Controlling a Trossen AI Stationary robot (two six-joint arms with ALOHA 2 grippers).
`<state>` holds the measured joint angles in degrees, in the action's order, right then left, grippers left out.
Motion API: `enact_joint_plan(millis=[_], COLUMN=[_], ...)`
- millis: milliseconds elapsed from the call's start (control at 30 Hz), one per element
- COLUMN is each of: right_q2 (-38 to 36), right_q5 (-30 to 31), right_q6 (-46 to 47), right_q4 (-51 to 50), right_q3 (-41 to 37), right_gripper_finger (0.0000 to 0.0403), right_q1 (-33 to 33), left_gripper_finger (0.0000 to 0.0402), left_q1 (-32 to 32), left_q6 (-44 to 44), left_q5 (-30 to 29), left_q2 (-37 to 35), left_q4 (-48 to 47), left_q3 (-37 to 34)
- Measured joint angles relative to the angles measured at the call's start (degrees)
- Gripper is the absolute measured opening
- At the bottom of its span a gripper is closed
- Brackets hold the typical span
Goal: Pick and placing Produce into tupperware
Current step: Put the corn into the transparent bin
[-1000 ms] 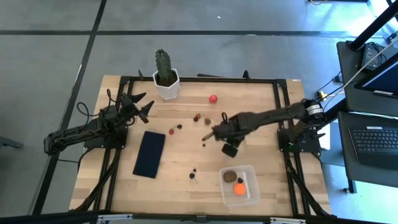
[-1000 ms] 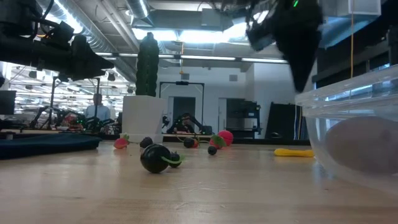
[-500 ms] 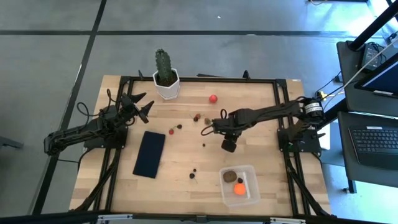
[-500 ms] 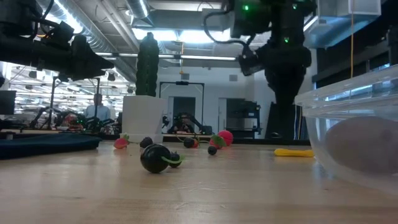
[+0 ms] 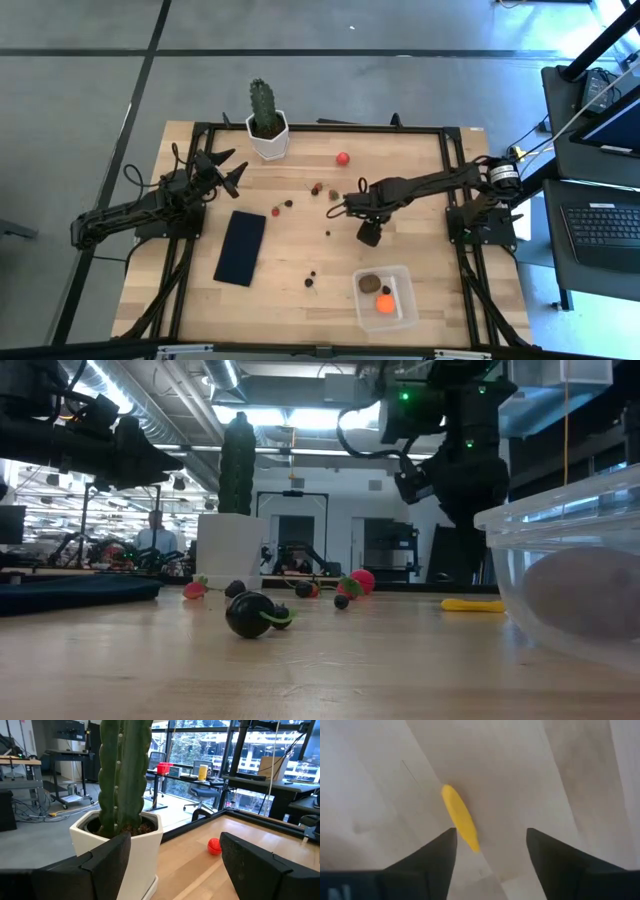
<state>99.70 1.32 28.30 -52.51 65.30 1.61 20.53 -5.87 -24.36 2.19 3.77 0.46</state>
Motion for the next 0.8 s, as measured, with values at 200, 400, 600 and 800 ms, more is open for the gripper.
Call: enact_joint_plan(millis=[200, 400, 600, 800], right_q2=[0.0, 0.3, 1.8, 4.1], right_q5=[0.0, -1.7, -2.0, -2.0], right_q6=[2.0, 2.1, 1.6, 1.4], right_q4=[5.1, 5.2, 5.8, 6.0], right_q3=[0.0, 0.0, 0.0, 0.0], right_gripper_finger=[0.0252, 0.0244, 0.0222, 0.0214], right_q1=[0.1, 0.1, 0.1, 0.3], left_gripper_finger=[0.0298, 0.0298, 0.0298, 0.0298], left_q1=[0.0, 0.0, 0.0, 0.0], left_q6=[0.0, 0.0, 0.0, 0.0], left_q5=[0.0, 0.0, 0.0, 0.0], left_q2=[0.0, 0.0, 0.0, 0.0], left_q4=[0.0, 0.0, 0.0, 0.0], left_q3=[0.0, 0.0, 0.0, 0.0])
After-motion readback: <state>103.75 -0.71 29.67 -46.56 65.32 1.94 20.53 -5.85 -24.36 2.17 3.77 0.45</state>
